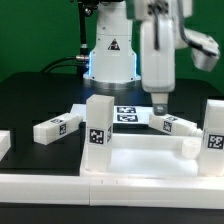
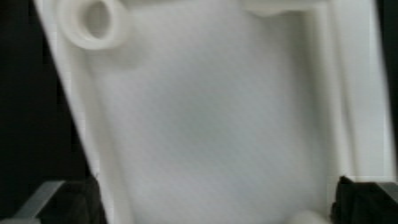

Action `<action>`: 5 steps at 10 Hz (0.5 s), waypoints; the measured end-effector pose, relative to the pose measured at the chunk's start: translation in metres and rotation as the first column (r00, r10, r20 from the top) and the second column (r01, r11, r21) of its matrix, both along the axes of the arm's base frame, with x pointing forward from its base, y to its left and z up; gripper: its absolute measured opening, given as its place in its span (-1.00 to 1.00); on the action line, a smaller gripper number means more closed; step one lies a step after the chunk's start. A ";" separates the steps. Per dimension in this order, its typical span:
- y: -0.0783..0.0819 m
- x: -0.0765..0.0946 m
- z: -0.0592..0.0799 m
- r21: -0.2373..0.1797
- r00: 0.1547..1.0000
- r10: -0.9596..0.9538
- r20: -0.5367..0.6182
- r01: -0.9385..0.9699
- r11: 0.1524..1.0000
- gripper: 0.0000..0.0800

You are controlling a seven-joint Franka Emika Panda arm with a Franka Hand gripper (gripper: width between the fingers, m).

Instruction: Assemble desk

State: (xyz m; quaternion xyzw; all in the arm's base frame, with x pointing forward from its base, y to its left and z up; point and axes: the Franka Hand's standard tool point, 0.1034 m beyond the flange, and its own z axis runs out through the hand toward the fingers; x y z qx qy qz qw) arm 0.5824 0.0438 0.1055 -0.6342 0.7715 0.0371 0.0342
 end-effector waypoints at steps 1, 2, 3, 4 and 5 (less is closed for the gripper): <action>0.009 -0.011 -0.008 -0.021 1.000 0.021 -0.023 -0.021 1.000 0.62; 0.016 -0.013 -0.011 -0.023 0.999 0.021 -0.031 -0.021 1.000 0.62; 0.016 -0.013 -0.010 -0.018 0.999 0.021 -0.028 -0.021 1.000 0.62; 0.016 -0.013 -0.011 -0.018 0.999 0.021 -0.029 -0.021 1.000 0.62; 0.017 -0.013 -0.011 -0.018 0.999 0.021 -0.029 -0.022 1.000 0.62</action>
Offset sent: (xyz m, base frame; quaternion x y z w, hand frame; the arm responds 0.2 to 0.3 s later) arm 0.0000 0.0000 0.0000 0.0000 0.0000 0.0000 1.0000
